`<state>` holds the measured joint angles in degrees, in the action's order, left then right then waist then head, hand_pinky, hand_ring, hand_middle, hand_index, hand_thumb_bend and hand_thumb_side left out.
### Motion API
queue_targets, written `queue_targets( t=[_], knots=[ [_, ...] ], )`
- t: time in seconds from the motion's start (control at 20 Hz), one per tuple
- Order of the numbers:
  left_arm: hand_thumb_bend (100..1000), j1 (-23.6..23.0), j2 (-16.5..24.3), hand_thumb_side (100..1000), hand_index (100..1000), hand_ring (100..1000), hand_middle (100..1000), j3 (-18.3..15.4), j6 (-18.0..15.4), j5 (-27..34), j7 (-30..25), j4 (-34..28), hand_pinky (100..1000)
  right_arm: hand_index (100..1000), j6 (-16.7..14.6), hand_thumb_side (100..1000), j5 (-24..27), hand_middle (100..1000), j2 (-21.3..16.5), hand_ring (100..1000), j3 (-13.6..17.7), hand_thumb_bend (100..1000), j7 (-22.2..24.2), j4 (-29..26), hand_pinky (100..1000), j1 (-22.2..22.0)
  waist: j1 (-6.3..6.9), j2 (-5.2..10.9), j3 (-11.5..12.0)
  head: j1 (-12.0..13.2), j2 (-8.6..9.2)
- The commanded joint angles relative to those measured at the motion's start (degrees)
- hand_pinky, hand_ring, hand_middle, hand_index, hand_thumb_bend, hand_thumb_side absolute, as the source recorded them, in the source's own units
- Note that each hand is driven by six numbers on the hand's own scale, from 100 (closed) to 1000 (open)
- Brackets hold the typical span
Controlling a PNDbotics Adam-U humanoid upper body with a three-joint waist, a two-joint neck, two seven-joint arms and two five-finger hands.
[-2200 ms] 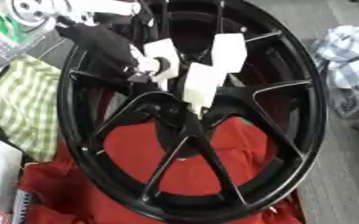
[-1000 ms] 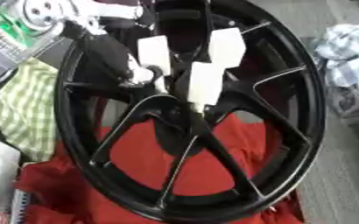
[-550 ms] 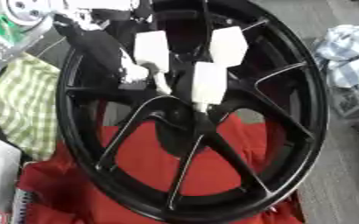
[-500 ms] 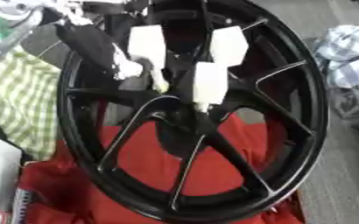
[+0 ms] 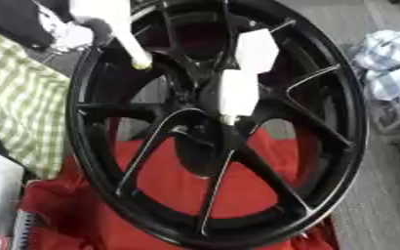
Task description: Pull the pin out of the wheel hub.
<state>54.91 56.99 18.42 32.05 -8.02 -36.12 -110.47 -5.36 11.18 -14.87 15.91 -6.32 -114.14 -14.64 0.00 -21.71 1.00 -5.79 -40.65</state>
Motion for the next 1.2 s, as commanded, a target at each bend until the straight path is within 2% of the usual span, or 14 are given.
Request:
queue_targets(
  t=[0.05, 0.2, 0.35, 0.6, 0.9, 0.95, 1.0, 1.05, 1.15, 1.2],
  knots=[
    [100, -5.2, 7.0, 316, 433, 482, 265, -8.2, 1.9, 5.3, 5.7, -0.7, 577, 808, -0.7, 671, 0.2, 853, -0.8, 883, 0.9, 100, -0.1, -0.5, 1000, -0.2, -0.19, 1.75, 0.3, -0.6, 0.42],
    [100, -13.4, 10.0, 327, 434, 482, 264, -14.2, 1.9, 9.2, 12.5, 2.3, 576, 808, -1.4, 655, 0.5, 853, -0.8, 883, 1.2, 100, -0.1, -0.5, 1000, -0.5, -0.67, 2.06, 0.8, -0.7, 0.46],
    [100, -18.9, 11.2, 332, 438, 483, 265, -18.0, 1.3, 11.7, 17.9, 6.1, 569, 808, -1.9, 643, 1.0, 852, -0.8, 883, 1.4, 100, 0.0, -0.5, 1000, -0.6, -1.13, 2.44, 1.2, -1.1, 0.6],
    [100, -24.9, 11.2, 337, 454, 487, 278, -21.6, 0.3, 13.0, 23.6, 10.5, 568, 808, -2.5, 627, 1.4, 852, -0.7, 882, 1.6, 100, 0.2, -0.5, 1000, -0.9, -1.74, 2.7, 1.5, -1.3, 0.43],
    [100, -31.8, 9.1, 398, 549, 527, 369, -24.6, -0.3, 13.5, 27.4, 12.4, 589, 808, -3.2, 620, 2.0, 852, -0.4, 882, 2.1, 100, 0.0, -0.5, 1000, -0.7, -2.21, 2.4, 1.9, -2.1, 0.75],
    [100, -32.7, 8.7, 486, 659, 593, 481, -24.8, -0.5, 13.6, 27.5, 12.5, 623, 808, -3.3, 621, 2.1, 852, -0.4, 882, 2.1, 100, 0.0, -0.5, 1000, -0.6, -2.24, 2.3, 1.9, -2.2, 0.83],
    [100, -33.9, 8.2, 533, 735, 650, 565, -25.1, -0.8, 13.6, 27.2, 12.4, 648, 808, -3.3, 622, 2.1, 852, -0.3, 882, 2.1, 100, 0.0, -0.5, 1000, -0.5, -2.27, 2.17, 2.0, -2.3, 0.91],
    [100, -35.1, 7.7, 623, 874, 809, 810, -25.2, -1.4, 13.3, 26.2, 12.1, 731, 808, -3.3, 626, 2.1, 852, -0.1, 882, 2.2, 100, -0.1, -0.5, 1000, -0.5, -2.29, 2.05, 2.0, -2.4, 0.94],
    [100, -37.0, 6.8, 665, 921, 871, 914, -25.7, -2.4, 11.3, 23.9, 11.6, 795, 808, -3.2, 633, 2.0, 851, 0.2, 881, 2.3, 100, -0.2, -0.5, 1000, -0.4, -2.32, 1.84, 2.1, -2.5, 0.93],
    [138, -37.6, 6.3, 673, 921, 868, 906, -26.0, -2.7, 9.7, 23.1, 11.5, 792, 808, -3.1, 636, 2.0, 851, 0.3, 881, 2.3, 100, -0.4, -0.5, 1000, -0.4, -2.33, 1.75, 2.2, -2.5, 0.88]
  ],
)
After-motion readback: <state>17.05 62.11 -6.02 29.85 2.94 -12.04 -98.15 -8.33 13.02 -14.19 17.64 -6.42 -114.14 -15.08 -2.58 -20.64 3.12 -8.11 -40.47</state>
